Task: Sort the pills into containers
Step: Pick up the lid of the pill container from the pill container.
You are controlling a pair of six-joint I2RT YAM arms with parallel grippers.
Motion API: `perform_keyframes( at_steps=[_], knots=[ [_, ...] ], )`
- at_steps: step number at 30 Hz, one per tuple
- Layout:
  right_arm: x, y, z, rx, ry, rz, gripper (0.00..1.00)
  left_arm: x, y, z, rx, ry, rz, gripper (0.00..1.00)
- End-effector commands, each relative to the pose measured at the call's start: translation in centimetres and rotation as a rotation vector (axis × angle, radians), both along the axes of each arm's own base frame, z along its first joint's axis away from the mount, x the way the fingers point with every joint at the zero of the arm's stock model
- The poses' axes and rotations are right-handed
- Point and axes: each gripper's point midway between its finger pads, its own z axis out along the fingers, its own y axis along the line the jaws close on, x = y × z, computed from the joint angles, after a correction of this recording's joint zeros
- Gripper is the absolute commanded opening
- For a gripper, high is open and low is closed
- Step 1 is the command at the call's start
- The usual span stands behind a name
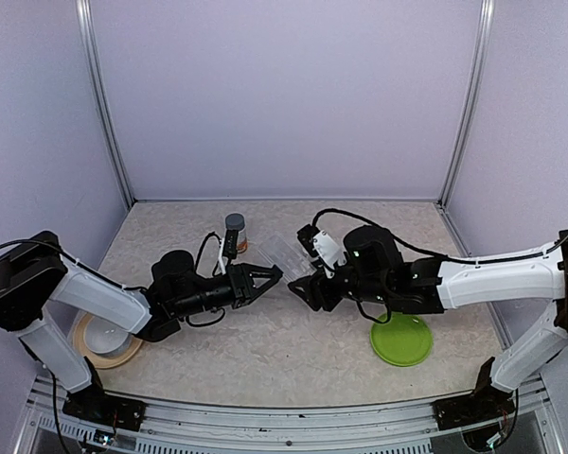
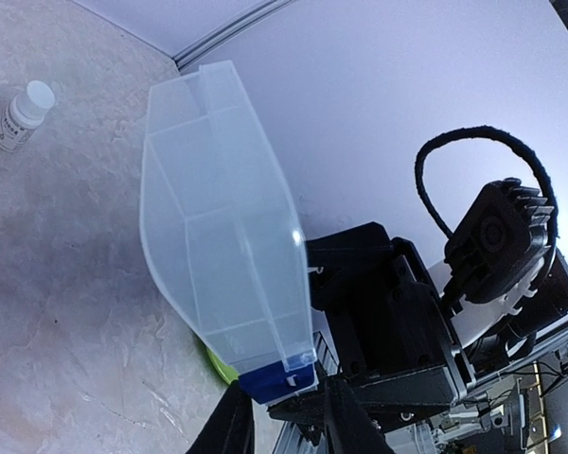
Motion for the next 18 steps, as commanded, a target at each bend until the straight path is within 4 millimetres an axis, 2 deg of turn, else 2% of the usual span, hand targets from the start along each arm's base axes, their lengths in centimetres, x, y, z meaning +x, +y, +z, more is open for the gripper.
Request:
perform_keyframes(
  at_steps=[1, 8, 13, 18],
  knots=[
    [0.1, -0.7, -3.0, -0.104, 0.056, -0.031, 0.5, -2.7, -0.1, 7.7, -0.188, -0.209, -0.085, 0.27],
    [-0.1, -0.3, -3.1, -0.081, 0.101, -0.004, 0.5, -3.7, 0.3, 9.4, -0.262, -0.27, -0.113, 0.28],
    [0.1, -0.6, -3.3, -0.045, 0.149, 0.009, 0.5, -5.2, 0.3, 11.0, -0.319, -0.334, -0.169, 0.29],
    [0.0, -0.6, -3.6, -0.036, 0.171, 0.016, 0.5, -5.8, 0.3, 11.4, -0.335, -0.356, -0.188, 0.3]
  ],
)
